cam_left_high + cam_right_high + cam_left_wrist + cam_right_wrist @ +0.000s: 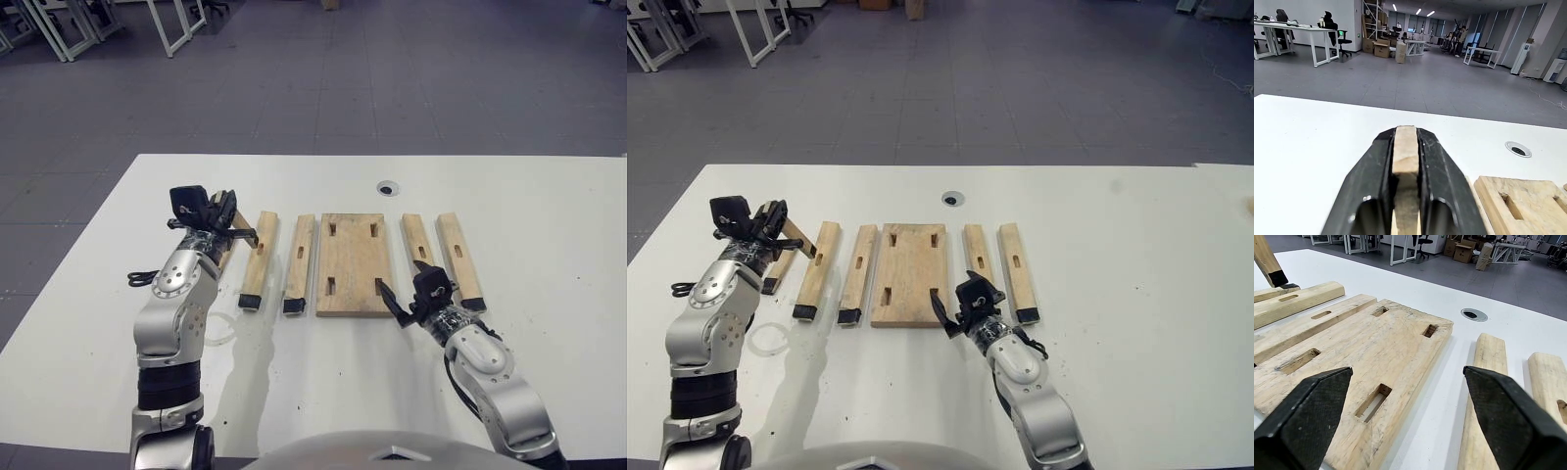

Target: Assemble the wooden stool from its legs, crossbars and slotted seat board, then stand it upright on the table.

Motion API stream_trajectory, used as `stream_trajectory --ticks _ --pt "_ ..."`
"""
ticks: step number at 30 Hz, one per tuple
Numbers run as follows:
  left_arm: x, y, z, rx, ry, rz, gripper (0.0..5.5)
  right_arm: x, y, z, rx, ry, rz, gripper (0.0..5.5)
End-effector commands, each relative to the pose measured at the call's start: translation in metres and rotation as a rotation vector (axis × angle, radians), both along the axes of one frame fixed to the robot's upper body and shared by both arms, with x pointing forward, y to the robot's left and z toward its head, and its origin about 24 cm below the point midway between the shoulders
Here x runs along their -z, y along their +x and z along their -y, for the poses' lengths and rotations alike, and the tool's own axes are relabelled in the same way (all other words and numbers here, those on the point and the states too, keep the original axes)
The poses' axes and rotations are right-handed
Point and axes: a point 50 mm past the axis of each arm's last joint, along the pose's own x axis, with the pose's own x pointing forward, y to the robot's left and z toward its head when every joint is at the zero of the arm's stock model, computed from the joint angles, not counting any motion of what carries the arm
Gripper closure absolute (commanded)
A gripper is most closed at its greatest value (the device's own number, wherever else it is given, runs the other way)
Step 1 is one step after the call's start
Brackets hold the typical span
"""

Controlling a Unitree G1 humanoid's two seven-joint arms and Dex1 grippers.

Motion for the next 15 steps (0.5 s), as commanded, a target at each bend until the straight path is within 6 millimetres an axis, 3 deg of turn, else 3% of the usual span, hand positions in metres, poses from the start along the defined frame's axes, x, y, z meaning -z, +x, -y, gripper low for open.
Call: stream_trajectory --ticks 1,15 --pt "0.005 0.006 0.006 0.025 0.015 0.002 5.06 0.0 0.004 -0.001 -0.004 -0.011 -0.003 1.33" --pt "0.04 -0.001 -0.001 0.031 0.069 -0.085 5.06 -0.002 0.007 -0.001 -0.002 -0.017 0.011 1.33"
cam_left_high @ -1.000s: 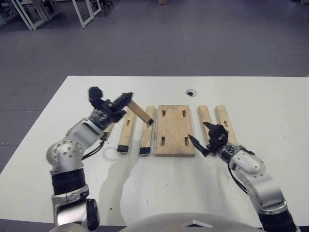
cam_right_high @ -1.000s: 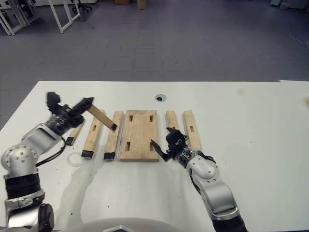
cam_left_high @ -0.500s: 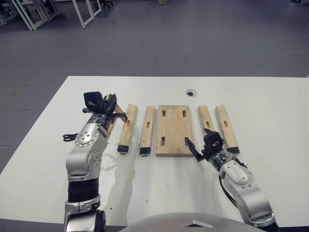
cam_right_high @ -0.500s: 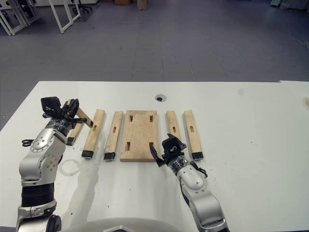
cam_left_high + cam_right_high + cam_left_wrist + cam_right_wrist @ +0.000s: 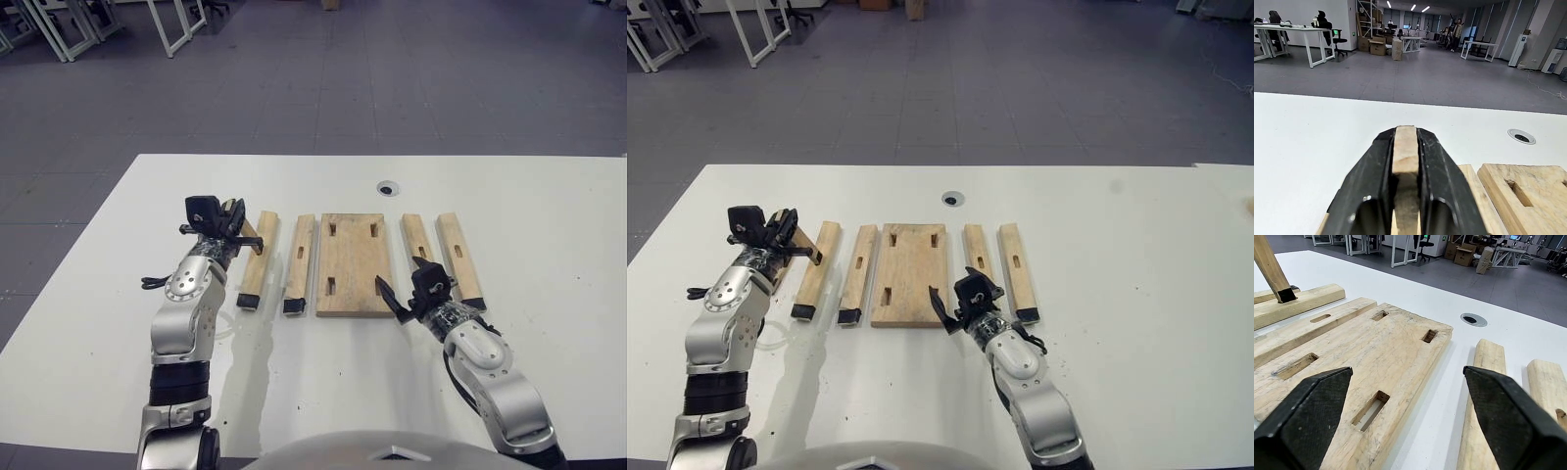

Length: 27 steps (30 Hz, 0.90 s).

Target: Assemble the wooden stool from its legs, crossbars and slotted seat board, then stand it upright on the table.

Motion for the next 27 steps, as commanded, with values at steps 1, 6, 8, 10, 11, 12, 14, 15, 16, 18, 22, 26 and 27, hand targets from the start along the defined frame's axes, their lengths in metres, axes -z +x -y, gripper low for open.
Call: stream_trajectory --ticks 1,6,8,10,11,12,14,15,16,18,22,26,27 --pt "0.027 -0.008 -0.001 0.004 0.015 -0.1 5.06 0.0 0.003 0.0 0.006 -0.01 -0.002 1.33" --pt "0.055 -0.023 0.003 -0.002 0.004 -0.19 5.06 -0.001 0.004 0.001 0.006 -0.013 -0.001 1.33" --pt "0.059 -0.024 0.004 0.003 0.01 -0.205 5.06 0.0 0.003 0.001 0.01 -0.013 -0.002 1.33" --pt "0.072 -0.028 0.002 0.007 0.034 -0.274 5.06 -0.001 0.003 0.0 0.011 -0.011 -0.002 1.33" --pt "0.083 -0.032 -0.001 0.002 0.051 -0.362 5.06 -0.001 0.003 0.0 0.009 -0.01 -0.001 1.33" --pt "0.089 -0.035 -0.002 0.002 0.062 -0.423 5.06 -0.001 0.003 -0.001 0.008 -0.01 -0.001 1.33" --pt "0.09 -0.033 -0.003 -0.001 0.058 -0.468 5.06 -0.001 0.003 -0.001 0.01 -0.009 -0.001 1.33" --pt "0.088 -0.031 -0.004 -0.004 0.054 -0.469 5.06 -0.001 0.003 -0.001 0.009 -0.009 -0.001 1.33" --pt "0.088 -0.031 -0.004 -0.013 0.049 -0.47 5.06 -0.001 0.004 -0.001 0.006 -0.009 0.0 1.33" --pt "0.093 -0.036 -0.004 -0.02 0.039 -0.492 5.06 -0.001 0.004 -0.001 0.004 -0.009 0.001 1.33" --pt "0.11 -0.05 0.001 -0.026 0.014 -0.557 5.06 -0.002 0.004 0.0 0.008 -0.01 0.003 1.33" --pt "0.136 -0.066 0.004 -0.027 -0.002 -0.652 5.06 -0.003 0.006 0.0 0.009 -0.011 0.009 1.33" --pt "0.142 -0.068 0.005 -0.029 -0.006 -0.673 5.06 -0.004 0.006 0.0 0.008 -0.01 0.009 1.33"
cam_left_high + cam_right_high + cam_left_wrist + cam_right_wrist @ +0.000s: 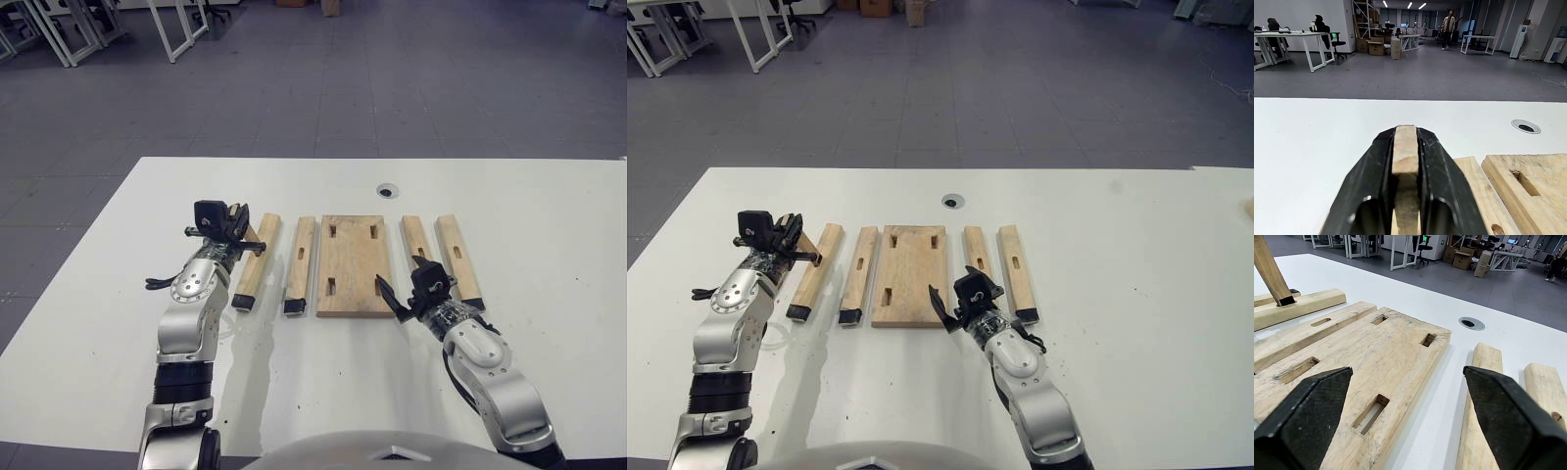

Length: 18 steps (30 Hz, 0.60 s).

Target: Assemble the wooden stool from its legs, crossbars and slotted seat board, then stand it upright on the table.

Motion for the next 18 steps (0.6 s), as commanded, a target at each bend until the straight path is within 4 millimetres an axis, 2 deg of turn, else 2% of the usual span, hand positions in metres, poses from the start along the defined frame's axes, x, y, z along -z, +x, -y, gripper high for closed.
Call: stream_trajectory --ticks 1,3,6,10,14,18 --pt "0.129 -0.069 0.0 -0.06 -0.039 -0.636 5.06 -0.003 0.005 0.001 0.004 -0.009 0.006 1.33" --pt "0.131 -0.069 0.001 -0.056 -0.046 -0.639 5.06 -0.003 0.005 0.0 0.002 -0.009 0.006 1.33" --pt "0.119 -0.06 0.001 -0.044 -0.066 -0.599 5.06 -0.003 0.005 0.0 0.005 -0.008 0.004 1.33" --pt "0.084 -0.045 0.004 -0.021 -0.055 -0.481 5.06 -0.002 0.005 0.0 0.015 -0.007 0.007 1.33" --pt "0.039 -0.042 0.015 -0.009 -0.063 -0.357 5.06 -0.001 0.003 -0.002 0.026 -0.002 0.007 1.33" --pt "0.021 -0.042 0.022 -0.035 -0.063 -0.319 5.06 0.0 0.002 -0.002 0.03 0.0 0.006 1.33"
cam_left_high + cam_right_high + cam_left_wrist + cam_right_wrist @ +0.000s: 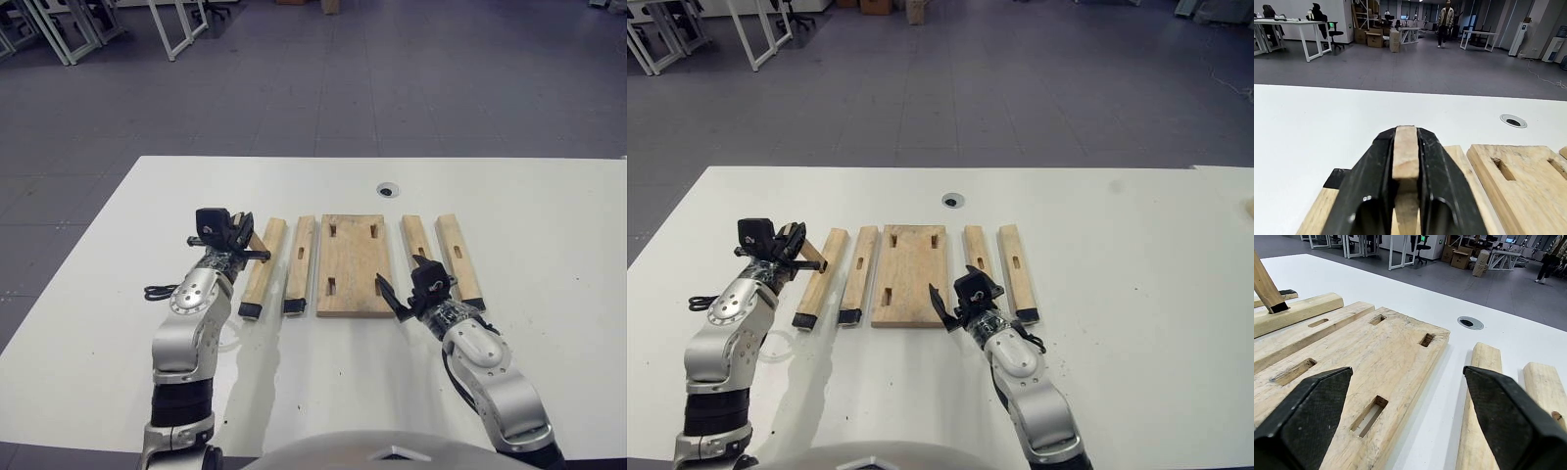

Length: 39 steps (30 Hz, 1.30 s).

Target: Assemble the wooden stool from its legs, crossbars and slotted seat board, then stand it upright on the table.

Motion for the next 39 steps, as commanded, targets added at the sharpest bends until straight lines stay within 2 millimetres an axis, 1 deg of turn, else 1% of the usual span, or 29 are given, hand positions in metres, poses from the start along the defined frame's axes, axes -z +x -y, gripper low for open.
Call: stream_trajectory --ticks 1,4,5,7,10,12,13,14,17,22,25,27,29,31,33,35,36,37,39 --pt "0.03 -0.02 0.01 -0.034 -0.013 -0.247 5.06 0.0 0.002 -0.001 0.014 -0.013 0.002 1.33" --pt "0.02 -0.022 0.013 -0.065 0.018 -0.185 5.06 0.0 0.002 -0.001 0.013 -0.015 0.005 1.33" --pt "0.019 -0.023 0.014 -0.072 0.017 -0.176 4.69 0.0 0.002 0.0 0.013 -0.015 0.005 1.33" --pt "0.018 -0.025 0.016 -0.078 0.011 -0.17 4.42 0.0 0.002 0.0 0.012 -0.016 0.006 1.33" --pt "0.011 -0.023 0.014 -0.087 0.036 -0.139 3.76 0.0 0.002 -0.001 0.01 -0.019 0.006 1.33" --pt "0.005 -0.021 0.013 -0.09 0.054 -0.118 3.51 0.0 0.001 -0.001 0.012 -0.019 0.005 1.33" --pt "0.002 -0.019 0.012 -0.09 0.06 -0.108 3.31 0.0 0.001 -0.001 0.014 -0.018 0.004 1.33" --pt "-0.003 -0.018 0.012 -0.087 0.075 -0.091 3.25 0.0 0.001 -0.001 0.016 -0.017 0.004 1.33" --pt "-0.018 -0.011 0.012 -0.077 0.102 -0.043 2.63 0.0 0.001 -0.001 0.026 -0.013 0.002 1.33" --pt "-0.043 -0.003 0.016 -0.044 0.107 0.011 2.6 0.003 0.0 -0.003 0.038 -0.007 -0.005 1.33" --pt "-0.073 0.004 0.019 -0.031 0.115 0.095 2.6 0.004 -0.001 -0.004 0.043 -0.002 -0.007 1.33" --pt "-0.088 0.013 0.019 -0.018 0.098 0.136 2.6 0.004 0.0 -0.005 0.043 -0.001 -0.006 1.33" --pt "-0.089 0.029 0.015 -0.018 0.033 0.152 2.6 0.003 0.001 -0.005 0.042 0.001 -0.003 1.33" --pt "-0.081 0.043 0.011 -0.015 -0.003 0.146 2.6 0.003 0.002 -0.006 0.039 0.002 -0.001 1.33" --pt "-0.073 0.05 0.011 -0.005 -0.013 0.132 2.6 0.003 0.004 -0.006 0.038 0.002 0.001 1.33" --pt "-0.072 0.053 0.013 0.001 -0.031 0.135 2.6 0.002 0.004 -0.006 0.036 0.001 0.004 1.33" --pt "-0.08 0.052 0.014 0.004 -0.04 0.16 2.6 0.002 0.005 -0.006 0.037 0.0 0.005 1.33" --pt "-0.092 0.05 0.013 -0.003 -0.05 0.199 2.6 0.002 0.005 -0.006 0.032 -0.001 0.006 1.33" --pt "-0.127 0.04 0.009 -0.028 -0.049 0.306 2.6 0.002 0.005 -0.005 0.026 -0.005 0.007 1.33"
